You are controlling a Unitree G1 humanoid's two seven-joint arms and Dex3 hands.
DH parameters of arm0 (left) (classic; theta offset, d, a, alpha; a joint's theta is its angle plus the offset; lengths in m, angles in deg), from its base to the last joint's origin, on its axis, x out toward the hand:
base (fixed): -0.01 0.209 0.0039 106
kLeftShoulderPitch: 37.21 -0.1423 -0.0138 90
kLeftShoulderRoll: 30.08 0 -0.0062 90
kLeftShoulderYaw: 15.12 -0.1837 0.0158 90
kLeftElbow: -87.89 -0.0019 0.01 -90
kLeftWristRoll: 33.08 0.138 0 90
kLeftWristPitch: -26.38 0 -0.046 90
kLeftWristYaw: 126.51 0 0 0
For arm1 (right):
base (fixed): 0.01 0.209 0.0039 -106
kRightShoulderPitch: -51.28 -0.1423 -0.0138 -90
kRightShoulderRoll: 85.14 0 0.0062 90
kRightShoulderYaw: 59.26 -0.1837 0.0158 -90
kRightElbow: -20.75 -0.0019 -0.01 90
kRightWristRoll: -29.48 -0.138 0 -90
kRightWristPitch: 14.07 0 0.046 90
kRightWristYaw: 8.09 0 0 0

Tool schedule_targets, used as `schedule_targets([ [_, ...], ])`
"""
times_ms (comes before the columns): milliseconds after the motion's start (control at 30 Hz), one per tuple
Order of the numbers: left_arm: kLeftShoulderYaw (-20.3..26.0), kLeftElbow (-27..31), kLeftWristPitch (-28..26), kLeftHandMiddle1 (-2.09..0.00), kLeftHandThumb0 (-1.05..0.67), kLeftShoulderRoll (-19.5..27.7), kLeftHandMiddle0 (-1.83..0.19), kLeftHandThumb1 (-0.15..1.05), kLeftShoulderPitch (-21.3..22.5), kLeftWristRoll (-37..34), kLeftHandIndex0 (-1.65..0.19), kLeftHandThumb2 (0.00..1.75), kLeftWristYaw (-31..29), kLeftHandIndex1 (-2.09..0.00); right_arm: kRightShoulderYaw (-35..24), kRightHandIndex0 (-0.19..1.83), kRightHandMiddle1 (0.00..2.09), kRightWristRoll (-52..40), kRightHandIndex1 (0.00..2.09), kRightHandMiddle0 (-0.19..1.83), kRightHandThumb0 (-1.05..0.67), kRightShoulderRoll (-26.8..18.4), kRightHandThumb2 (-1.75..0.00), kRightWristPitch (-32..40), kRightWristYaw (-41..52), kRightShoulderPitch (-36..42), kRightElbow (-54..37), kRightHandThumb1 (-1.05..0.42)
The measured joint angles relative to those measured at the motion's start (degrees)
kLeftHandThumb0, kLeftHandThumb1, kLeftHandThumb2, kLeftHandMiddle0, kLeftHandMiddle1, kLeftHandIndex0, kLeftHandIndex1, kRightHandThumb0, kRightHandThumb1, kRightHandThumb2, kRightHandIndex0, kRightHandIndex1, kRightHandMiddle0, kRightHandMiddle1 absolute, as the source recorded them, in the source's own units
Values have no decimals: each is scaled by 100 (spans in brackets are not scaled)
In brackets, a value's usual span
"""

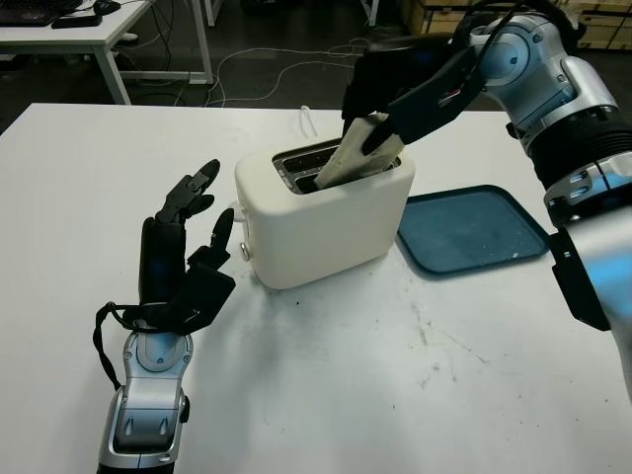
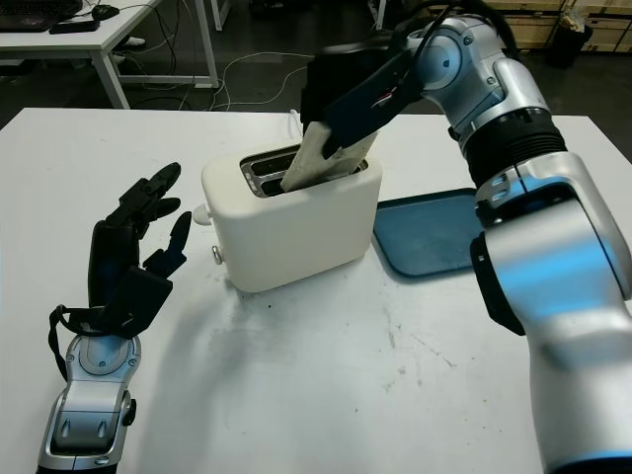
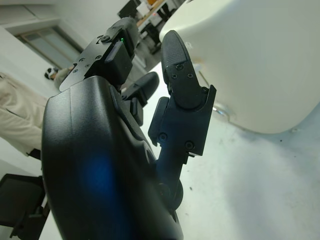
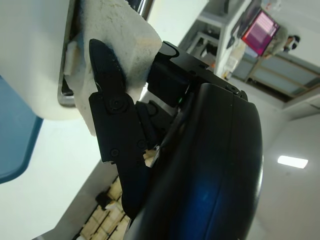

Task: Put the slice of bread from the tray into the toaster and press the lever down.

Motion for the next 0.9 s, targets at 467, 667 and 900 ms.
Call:
schedule_targets([
  [467,-49,-9,16,-85,-45,5,-23,92,-3,4,-49,49,54,-5,92,89,0,3,78,114,-49,530,0,425,47,-1,9,-86],
  [667,-49,-9,16,-83,-46,6,-23,92,-7,6,-49,49,61,-5,182,53,0,104,51,84,-57,590,0,466,81,-1,62,-79],
  [900,-50,-9,23,-84,-46,8,-24,92,-7,5,-50,48,64,-5,345,22,0,377,51,64,-63,517,0,468,51,-1,63,-78],
])
